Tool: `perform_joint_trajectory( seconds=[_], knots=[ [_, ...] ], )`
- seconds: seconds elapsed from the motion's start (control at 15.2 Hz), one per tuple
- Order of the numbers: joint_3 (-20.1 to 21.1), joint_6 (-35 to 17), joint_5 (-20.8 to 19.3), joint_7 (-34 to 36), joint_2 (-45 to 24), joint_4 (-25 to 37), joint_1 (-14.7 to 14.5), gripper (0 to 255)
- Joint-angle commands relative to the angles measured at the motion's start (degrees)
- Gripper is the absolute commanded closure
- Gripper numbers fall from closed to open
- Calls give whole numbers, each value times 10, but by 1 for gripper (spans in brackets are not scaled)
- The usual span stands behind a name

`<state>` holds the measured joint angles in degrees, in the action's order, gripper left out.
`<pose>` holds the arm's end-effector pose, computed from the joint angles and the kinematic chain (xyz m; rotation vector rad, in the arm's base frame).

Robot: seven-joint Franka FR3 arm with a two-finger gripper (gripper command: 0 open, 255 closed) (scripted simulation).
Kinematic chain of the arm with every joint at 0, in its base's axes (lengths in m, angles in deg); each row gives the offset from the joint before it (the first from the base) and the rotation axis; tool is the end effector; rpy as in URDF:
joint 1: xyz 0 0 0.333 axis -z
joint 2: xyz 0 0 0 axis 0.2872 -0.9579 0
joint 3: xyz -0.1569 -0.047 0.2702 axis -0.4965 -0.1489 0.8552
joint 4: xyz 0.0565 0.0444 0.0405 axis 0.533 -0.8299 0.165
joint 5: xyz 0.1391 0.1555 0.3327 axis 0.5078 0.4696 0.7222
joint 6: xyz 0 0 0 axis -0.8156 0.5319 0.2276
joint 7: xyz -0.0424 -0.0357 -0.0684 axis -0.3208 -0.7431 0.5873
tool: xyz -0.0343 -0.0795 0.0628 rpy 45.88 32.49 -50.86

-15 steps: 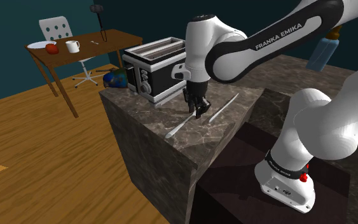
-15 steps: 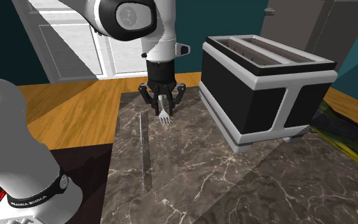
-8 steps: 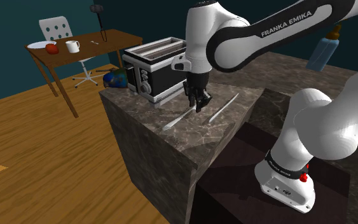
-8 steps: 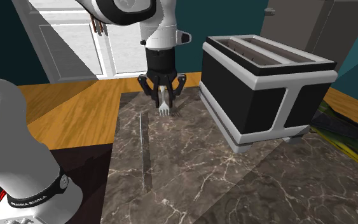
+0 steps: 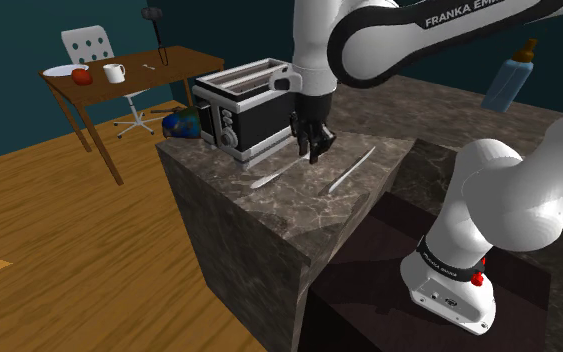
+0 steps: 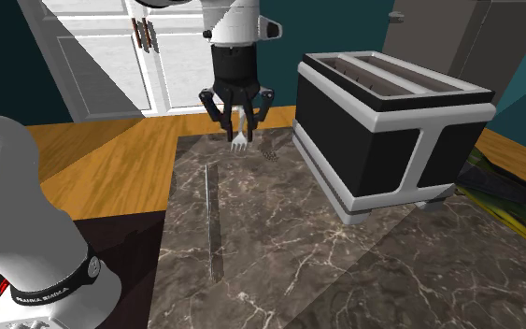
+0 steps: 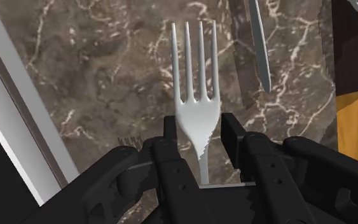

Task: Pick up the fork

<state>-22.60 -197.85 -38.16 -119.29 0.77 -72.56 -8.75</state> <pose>0.3516 0.1310 0.4599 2.3997 1.9633 -0.0331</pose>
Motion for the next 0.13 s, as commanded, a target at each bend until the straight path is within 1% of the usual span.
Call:
perform_joint_trajectory(
  seconds=[0.0, 0.07],
  knots=[
    [1, 12, 1, 0, 4, 8, 0, 255],
    [1, 12, 1, 0, 4, 8, 0, 255]
  ],
)
